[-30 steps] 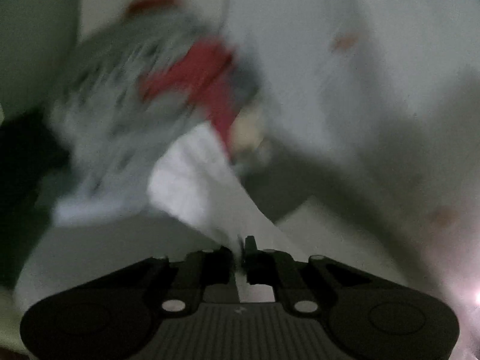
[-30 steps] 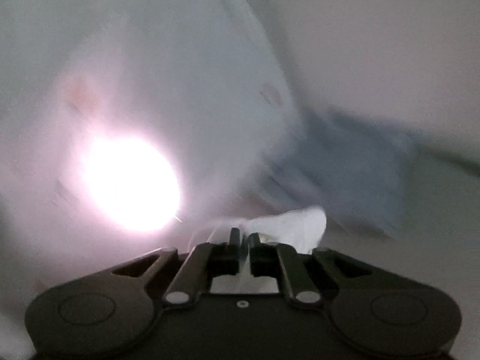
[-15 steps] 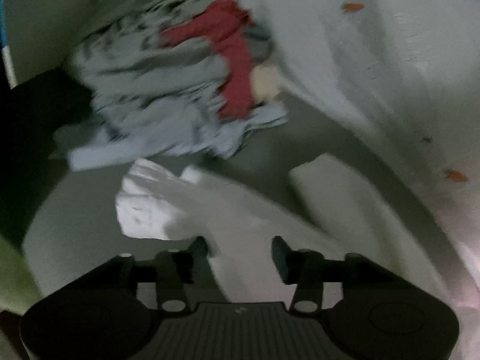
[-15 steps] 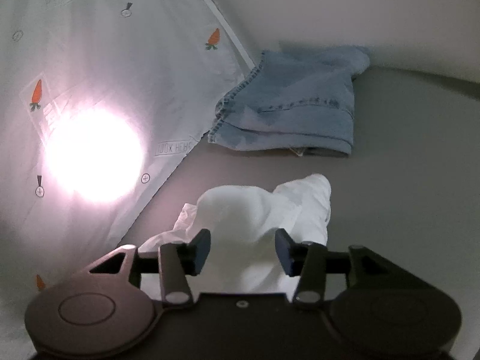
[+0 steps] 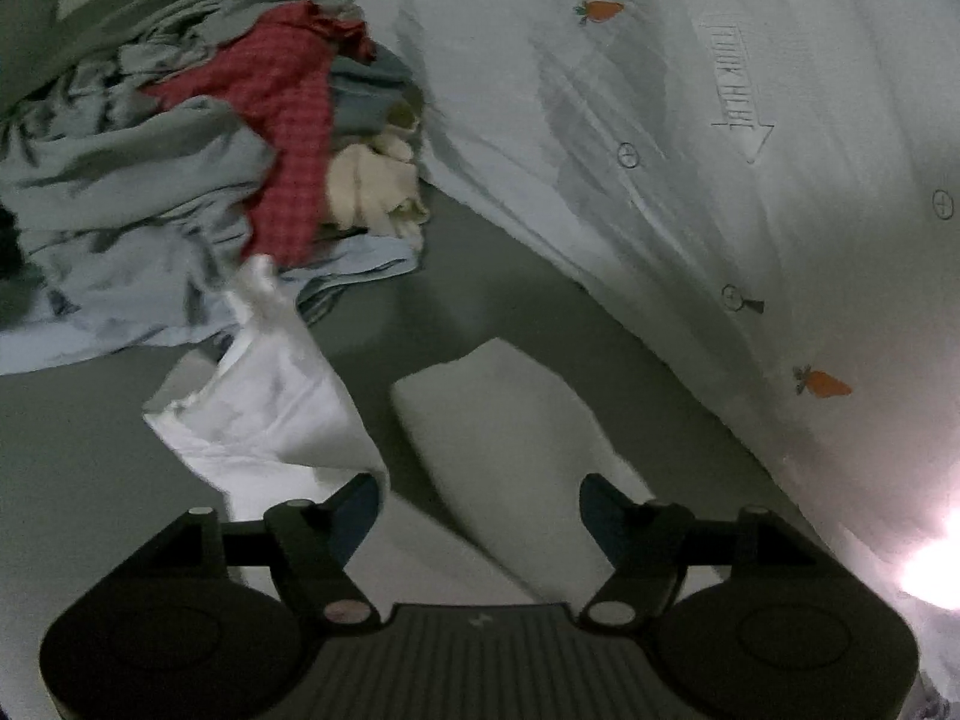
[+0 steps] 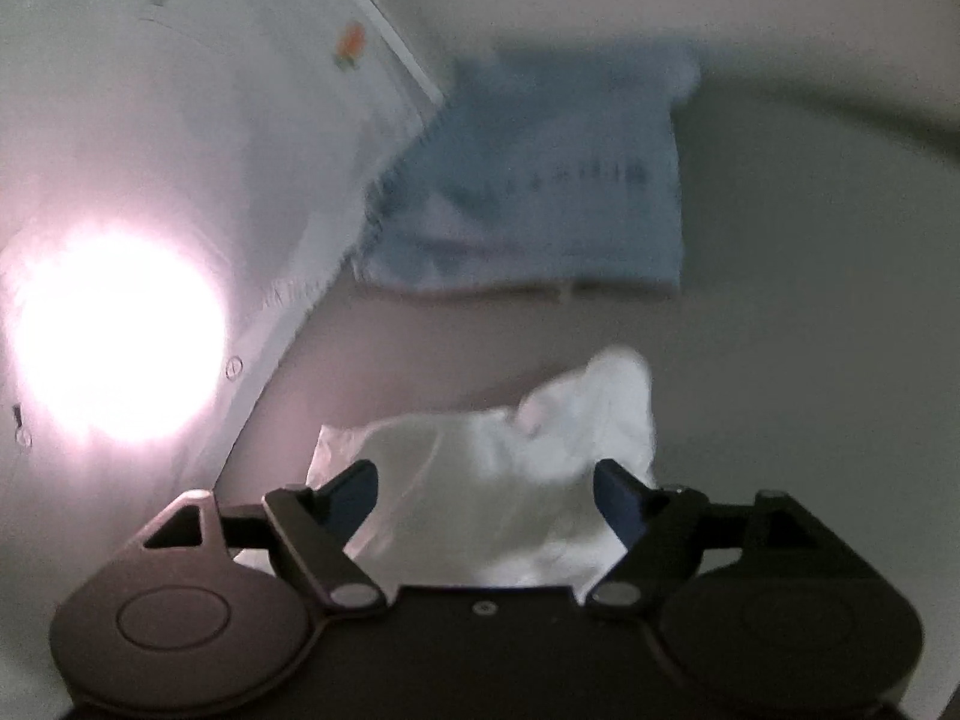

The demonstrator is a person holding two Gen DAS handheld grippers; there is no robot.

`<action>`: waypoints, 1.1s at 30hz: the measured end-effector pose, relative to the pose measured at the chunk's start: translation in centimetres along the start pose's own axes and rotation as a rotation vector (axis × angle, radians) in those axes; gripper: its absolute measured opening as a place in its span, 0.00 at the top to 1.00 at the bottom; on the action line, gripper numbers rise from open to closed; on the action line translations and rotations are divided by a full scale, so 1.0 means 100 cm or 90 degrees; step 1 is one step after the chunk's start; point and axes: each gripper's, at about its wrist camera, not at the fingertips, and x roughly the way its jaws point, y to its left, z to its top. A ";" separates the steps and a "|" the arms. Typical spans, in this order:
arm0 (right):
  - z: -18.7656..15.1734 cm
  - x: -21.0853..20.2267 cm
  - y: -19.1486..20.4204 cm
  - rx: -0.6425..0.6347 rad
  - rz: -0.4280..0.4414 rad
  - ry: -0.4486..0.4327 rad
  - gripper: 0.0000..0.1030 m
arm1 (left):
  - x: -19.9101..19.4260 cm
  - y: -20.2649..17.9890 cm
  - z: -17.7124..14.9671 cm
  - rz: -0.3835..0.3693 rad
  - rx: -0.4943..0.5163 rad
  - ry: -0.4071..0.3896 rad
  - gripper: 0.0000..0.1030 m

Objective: Fold clothes

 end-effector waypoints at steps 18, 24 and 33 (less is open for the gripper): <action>-0.028 0.044 -0.055 0.304 0.162 0.053 0.90 | 0.186 -0.076 0.002 -0.012 -0.026 0.245 0.94; 0.011 0.036 0.008 0.225 0.277 -0.004 0.93 | 0.169 -0.094 0.037 -0.064 -0.041 0.189 0.98; 0.094 -0.004 0.194 0.103 0.576 -0.057 0.94 | 0.040 -0.156 0.187 -0.206 -0.032 -0.073 0.99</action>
